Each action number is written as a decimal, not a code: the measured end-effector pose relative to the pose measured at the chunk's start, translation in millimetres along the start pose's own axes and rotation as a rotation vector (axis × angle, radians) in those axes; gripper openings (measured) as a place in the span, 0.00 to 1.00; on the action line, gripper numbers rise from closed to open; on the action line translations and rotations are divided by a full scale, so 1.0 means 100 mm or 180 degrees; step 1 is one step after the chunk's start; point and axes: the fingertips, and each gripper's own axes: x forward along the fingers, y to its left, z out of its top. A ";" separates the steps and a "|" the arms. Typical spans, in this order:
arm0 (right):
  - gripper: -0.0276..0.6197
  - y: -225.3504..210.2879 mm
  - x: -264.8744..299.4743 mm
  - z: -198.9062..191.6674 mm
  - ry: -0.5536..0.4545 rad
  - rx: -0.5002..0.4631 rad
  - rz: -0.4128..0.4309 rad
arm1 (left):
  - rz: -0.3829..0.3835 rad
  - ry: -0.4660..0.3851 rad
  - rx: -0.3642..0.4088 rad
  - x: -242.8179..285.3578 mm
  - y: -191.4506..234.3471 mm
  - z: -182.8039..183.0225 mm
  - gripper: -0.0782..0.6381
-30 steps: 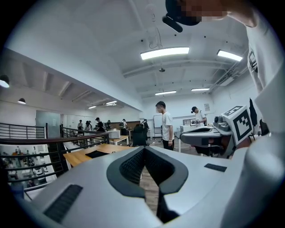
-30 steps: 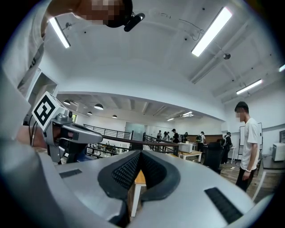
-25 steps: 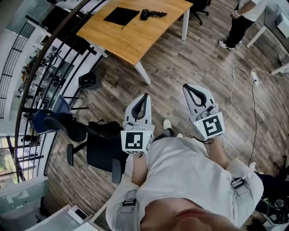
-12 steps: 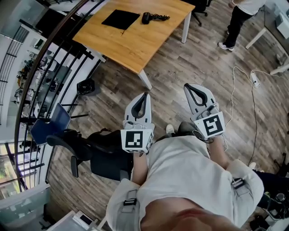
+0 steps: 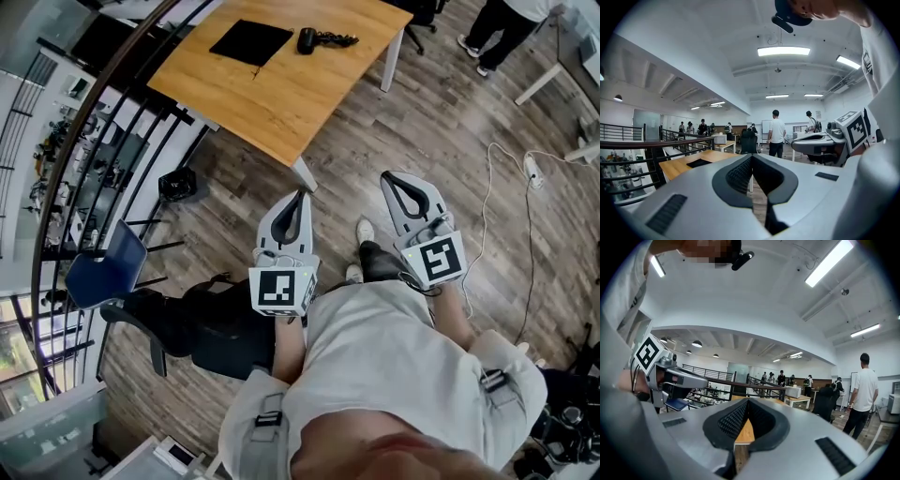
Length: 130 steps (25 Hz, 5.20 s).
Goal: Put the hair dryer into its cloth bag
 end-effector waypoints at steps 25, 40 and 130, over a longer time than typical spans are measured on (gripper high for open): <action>0.07 -1.16 1.11 0.02 -0.0109 0.0052 0.0371 | 0.0371 0.0048 0.0054 1.41 0.39 0.34 0.13; 0.07 -1.47 1.88 -0.04 -0.0060 0.0054 0.0298 | 0.0306 0.0086 0.0055 2.08 0.96 0.31 0.13; 0.23 -3.01 5.68 -2.74 0.1798 -0.0540 0.0850 | -0.0439 0.1169 -0.0280 5.86 2.91 -1.59 0.13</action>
